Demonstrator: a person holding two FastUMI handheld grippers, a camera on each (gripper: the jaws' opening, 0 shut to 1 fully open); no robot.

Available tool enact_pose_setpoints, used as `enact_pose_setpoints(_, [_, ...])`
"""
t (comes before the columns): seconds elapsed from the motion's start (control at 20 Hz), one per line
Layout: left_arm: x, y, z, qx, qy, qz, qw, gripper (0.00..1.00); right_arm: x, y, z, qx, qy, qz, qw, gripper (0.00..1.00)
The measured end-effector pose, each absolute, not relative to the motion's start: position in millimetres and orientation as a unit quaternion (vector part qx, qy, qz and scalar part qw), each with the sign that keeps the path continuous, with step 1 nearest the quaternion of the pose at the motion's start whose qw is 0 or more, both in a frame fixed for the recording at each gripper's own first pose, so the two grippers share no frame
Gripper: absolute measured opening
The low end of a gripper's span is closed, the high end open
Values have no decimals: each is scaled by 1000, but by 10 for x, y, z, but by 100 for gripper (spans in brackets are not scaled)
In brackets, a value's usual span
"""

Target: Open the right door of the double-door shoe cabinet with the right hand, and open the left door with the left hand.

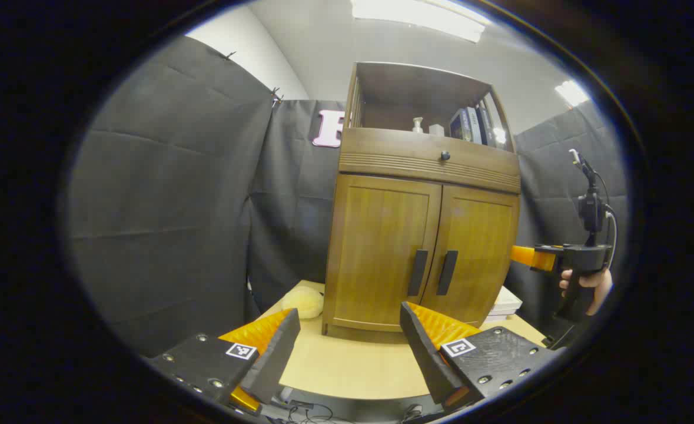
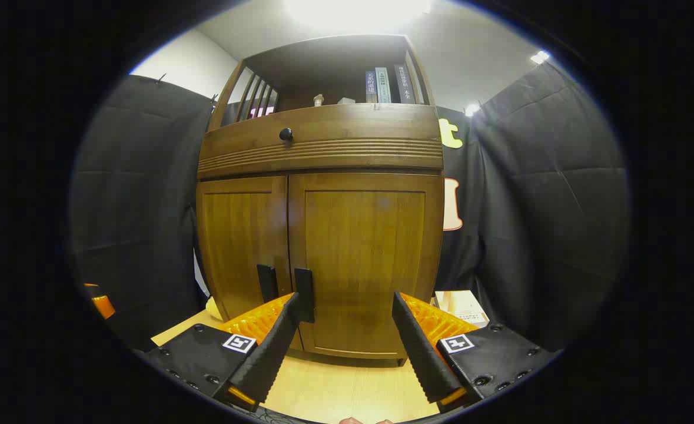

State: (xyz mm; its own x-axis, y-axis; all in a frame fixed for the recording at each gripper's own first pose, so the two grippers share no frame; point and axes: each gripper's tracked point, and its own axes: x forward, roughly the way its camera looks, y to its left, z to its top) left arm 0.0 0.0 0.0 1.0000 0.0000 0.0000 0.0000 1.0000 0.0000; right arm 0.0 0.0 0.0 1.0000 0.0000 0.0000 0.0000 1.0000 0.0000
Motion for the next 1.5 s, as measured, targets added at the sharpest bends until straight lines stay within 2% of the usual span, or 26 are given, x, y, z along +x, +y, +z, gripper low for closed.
enact_pose_setpoints(0.4, [-138, -53, -26, 10, -3, 11, 1000, 100, 20, 141, -151, -1, 23, 26, 999, 96])
enact_pose_setpoints(0.95, [-223, -267, 15, 20, -10, 1, 1000, 100, 107, 152, -139, 14, 22, 30, 999, 96])
enact_pose_setpoints(1.3, [-267, -344, -229, -13, 10, -8, 1000, 100, 176, 68, -158, 11, 19, 17, 1000, 96])
enact_pose_setpoints(1.45, [-351, -372, -280, -18, 11, -17, 1000, 94, 284, 105, -127, 19, 22, 21, 999, 96])
enact_pose_setpoints(1.5, [-400, -356, -291, -15, 10, -17, 1000, 97, 333, 109, -112, 17, 21, 21, 999, 96])
